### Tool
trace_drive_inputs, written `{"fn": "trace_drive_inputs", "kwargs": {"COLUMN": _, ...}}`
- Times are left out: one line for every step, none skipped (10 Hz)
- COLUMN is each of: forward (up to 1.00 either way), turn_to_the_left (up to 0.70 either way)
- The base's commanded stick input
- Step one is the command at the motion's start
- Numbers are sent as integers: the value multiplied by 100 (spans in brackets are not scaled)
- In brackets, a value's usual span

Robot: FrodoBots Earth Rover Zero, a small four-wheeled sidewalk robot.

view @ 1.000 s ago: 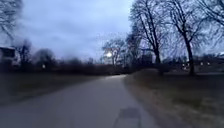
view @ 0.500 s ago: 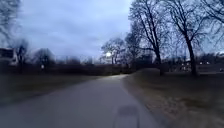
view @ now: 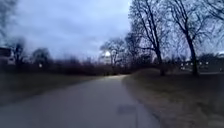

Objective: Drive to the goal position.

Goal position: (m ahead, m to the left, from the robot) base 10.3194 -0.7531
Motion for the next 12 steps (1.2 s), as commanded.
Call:
{"fn": "trace_drive_inputs", "kwargs": {"forward": 100, "turn_to_the_left": 18}}
{"fn": "trace_drive_inputs", "kwargs": {"forward": 100, "turn_to_the_left": 37}}
{"fn": "trace_drive_inputs", "kwargs": {"forward": 100, "turn_to_the_left": 18}}
{"fn": "trace_drive_inputs", "kwargs": {"forward": 100, "turn_to_the_left": 0}}
{"fn": "trace_drive_inputs", "kwargs": {"forward": 100, "turn_to_the_left": 0}}
{"fn": "trace_drive_inputs", "kwargs": {"forward": 100, "turn_to_the_left": 0}}
{"fn": "trace_drive_inputs", "kwargs": {"forward": 100, "turn_to_the_left": 0}}
{"fn": "trace_drive_inputs", "kwargs": {"forward": 100, "turn_to_the_left": 0}}
{"fn": "trace_drive_inputs", "kwargs": {"forward": 100, "turn_to_the_left": 0}}
{"fn": "trace_drive_inputs", "kwargs": {"forward": 100, "turn_to_the_left": 0}}
{"fn": "trace_drive_inputs", "kwargs": {"forward": 100, "turn_to_the_left": 0}}
{"fn": "trace_drive_inputs", "kwargs": {"forward": 100, "turn_to_the_left": 0}}
